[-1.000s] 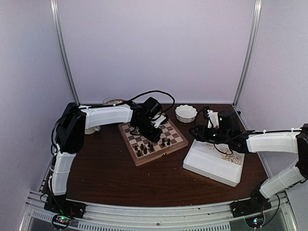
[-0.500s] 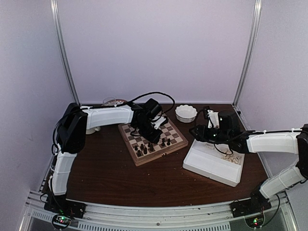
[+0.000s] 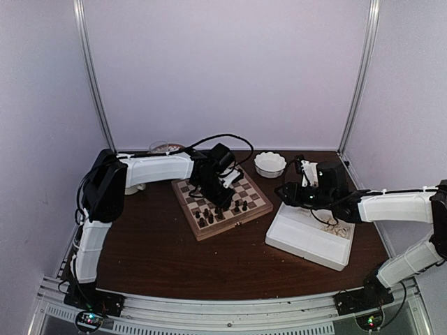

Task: Set up the chess pieces on the board
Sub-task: Place the pawn on d7, then pick up the chess pile from the storage box.

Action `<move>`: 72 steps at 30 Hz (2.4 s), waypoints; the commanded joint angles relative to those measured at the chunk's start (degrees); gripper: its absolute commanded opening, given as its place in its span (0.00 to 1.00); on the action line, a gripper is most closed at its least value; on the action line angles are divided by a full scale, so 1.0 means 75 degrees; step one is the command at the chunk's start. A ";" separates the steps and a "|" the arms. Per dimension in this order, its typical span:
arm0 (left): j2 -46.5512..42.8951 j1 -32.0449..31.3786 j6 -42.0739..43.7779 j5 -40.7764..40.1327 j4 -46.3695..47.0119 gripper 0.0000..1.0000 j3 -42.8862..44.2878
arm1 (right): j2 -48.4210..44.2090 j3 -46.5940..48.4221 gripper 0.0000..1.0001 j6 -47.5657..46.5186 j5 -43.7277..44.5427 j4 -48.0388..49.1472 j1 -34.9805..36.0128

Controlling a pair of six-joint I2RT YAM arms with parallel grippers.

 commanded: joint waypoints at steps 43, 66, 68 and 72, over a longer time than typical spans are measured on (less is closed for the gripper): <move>-0.9151 -0.0090 -0.0979 -0.4070 0.7728 0.98 -1.0221 | 0.2159 0.1464 0.39 0.0808 0.1248 -0.1774 -0.1480; -0.8904 -0.0090 -0.0810 -0.3518 0.7771 0.96 -1.0189 | 0.4586 0.2898 0.29 0.2109 0.0972 -0.1926 -0.1953; -0.8864 -0.0090 -0.0803 -0.3488 0.7771 0.96 -1.0169 | 0.4599 0.2812 0.22 0.2130 0.0925 -0.1780 -0.2019; -0.8819 -0.0090 -0.0755 -0.3438 0.7739 0.96 -1.0151 | 0.4516 0.2445 0.15 0.2355 0.0096 -0.0887 -0.2205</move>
